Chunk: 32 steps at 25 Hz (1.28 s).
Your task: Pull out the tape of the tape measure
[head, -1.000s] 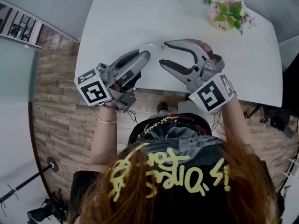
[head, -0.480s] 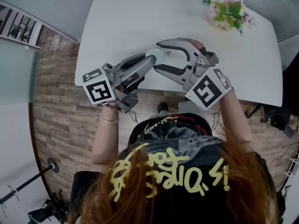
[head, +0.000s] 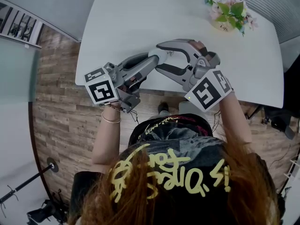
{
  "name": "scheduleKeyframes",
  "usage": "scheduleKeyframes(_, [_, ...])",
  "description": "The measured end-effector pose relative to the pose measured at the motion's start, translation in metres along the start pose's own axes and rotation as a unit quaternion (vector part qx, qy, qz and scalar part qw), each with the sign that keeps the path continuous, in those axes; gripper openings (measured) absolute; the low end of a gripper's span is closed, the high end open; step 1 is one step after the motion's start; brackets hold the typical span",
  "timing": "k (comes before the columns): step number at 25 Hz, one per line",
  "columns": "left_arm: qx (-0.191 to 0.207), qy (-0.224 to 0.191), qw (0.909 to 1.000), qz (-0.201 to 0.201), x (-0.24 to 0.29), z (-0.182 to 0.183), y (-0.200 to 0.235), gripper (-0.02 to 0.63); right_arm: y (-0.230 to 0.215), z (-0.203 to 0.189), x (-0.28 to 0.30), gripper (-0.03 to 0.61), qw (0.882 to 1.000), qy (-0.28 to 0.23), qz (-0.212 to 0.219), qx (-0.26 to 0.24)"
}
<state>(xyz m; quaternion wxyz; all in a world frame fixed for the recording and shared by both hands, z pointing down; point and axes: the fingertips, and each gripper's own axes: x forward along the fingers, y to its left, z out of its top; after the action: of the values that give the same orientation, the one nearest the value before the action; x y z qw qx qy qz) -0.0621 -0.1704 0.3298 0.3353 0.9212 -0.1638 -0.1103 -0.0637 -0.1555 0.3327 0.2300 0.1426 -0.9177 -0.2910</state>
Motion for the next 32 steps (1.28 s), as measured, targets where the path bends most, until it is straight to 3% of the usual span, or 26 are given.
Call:
scheduleKeyframes(7, [0.026, 0.001, 0.9997, -0.005, 0.002, -0.004, 0.0, 0.064, 0.002, -0.004, -0.001, 0.227, 1.0, 0.006, -0.002, -0.01])
scheduleKeyframes(13, [0.081, 0.006, 0.9954, 0.052, -0.001, -0.007, 0.013, 0.15, -0.001, -0.011, 0.0, 0.227, 1.0, 0.018, -0.009, 0.002])
scheduleKeyframes(19, [0.133, 0.014, 0.9855, 0.104, -0.009, -0.007, 0.022, 0.166, -0.003, -0.02, 0.005, 0.227, 0.999, 0.026, -0.013, 0.034])
scheduleKeyframes(23, [0.15, 0.012, 0.9794, 0.135, -0.017, -0.004, 0.029, 0.164, -0.01, -0.041, 0.011, 0.227, 0.997, 0.048, -0.042, 0.045])
scheduleKeyframes(32, [0.154, -0.009, 0.9743, 0.164, -0.033, 0.001, 0.033, 0.149, -0.002, -0.085, 0.027, 0.227, 0.983, 0.098, -0.041, 0.149])
